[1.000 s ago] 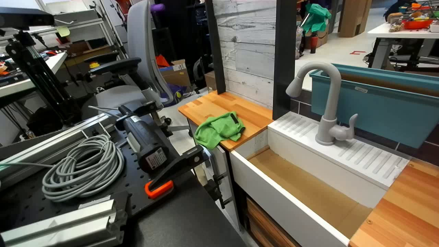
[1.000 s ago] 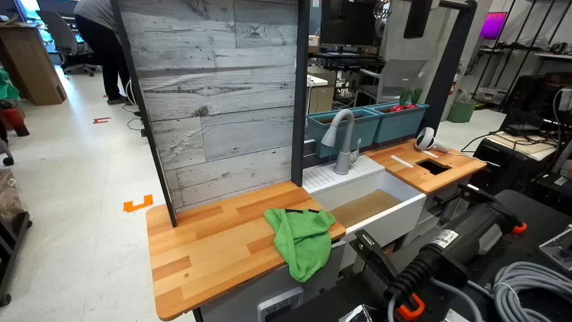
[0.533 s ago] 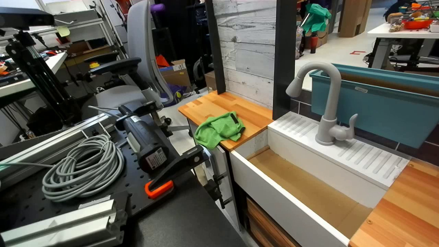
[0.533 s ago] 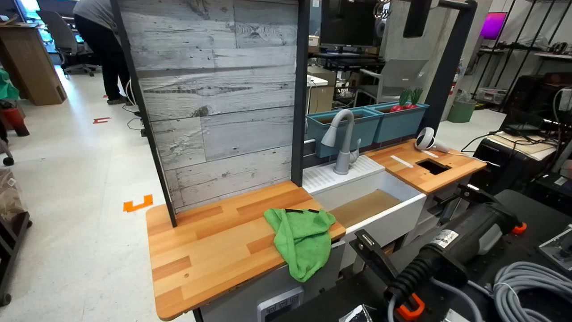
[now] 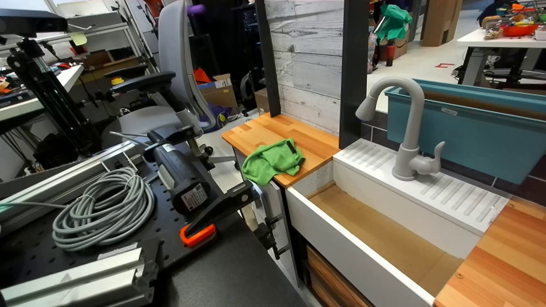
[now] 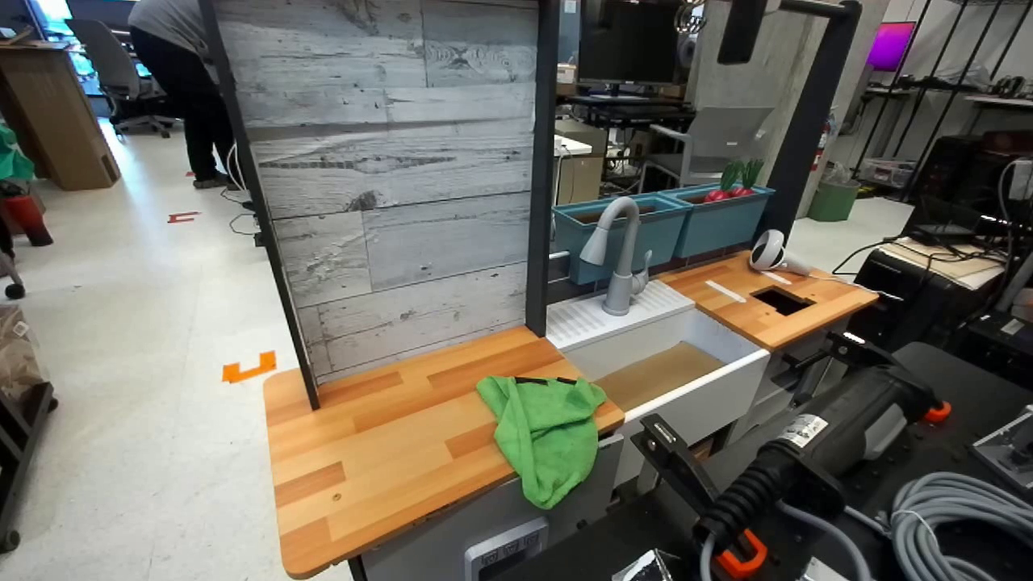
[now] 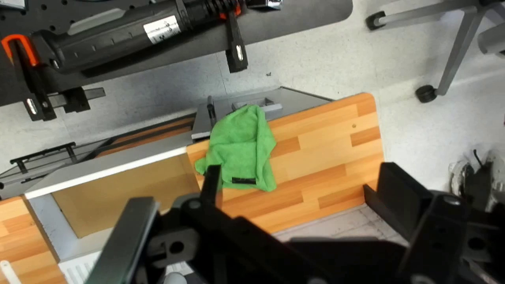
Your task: Unfold the green cloth
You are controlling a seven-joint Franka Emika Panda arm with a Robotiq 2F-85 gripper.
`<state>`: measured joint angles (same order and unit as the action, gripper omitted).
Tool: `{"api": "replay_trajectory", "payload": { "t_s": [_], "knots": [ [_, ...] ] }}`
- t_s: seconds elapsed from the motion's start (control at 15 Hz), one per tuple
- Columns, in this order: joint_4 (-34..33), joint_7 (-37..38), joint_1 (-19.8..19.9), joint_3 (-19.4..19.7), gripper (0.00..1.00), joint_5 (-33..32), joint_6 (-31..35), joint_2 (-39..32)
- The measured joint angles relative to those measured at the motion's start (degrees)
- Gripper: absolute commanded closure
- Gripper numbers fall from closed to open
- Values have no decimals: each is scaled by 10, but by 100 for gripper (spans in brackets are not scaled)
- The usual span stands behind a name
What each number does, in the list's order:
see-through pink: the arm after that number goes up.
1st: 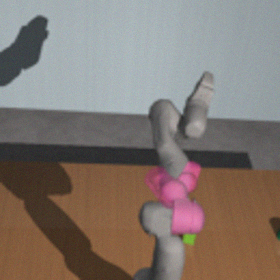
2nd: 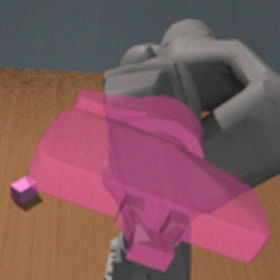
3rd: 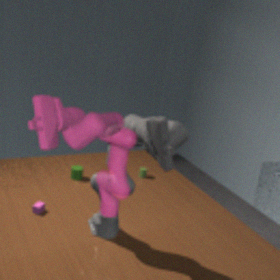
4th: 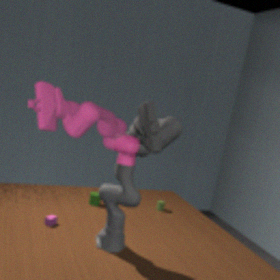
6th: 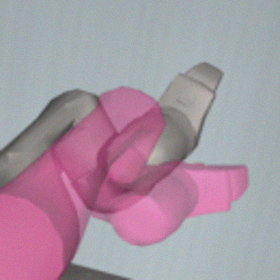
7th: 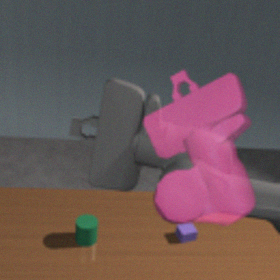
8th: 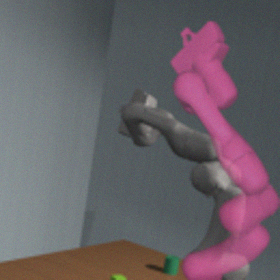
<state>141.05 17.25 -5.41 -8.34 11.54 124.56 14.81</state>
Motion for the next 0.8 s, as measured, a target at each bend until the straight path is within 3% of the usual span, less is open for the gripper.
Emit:
{"api": "replay_trajectory", "payload": {
  "t_s": [0.33, 0.8],
  "knots": [
    [-34, 13, 20, 17, 0, 0, 96, -58],
    [-131, 57, 28, 51, 0, -25, 126, -242]
  ]
}}
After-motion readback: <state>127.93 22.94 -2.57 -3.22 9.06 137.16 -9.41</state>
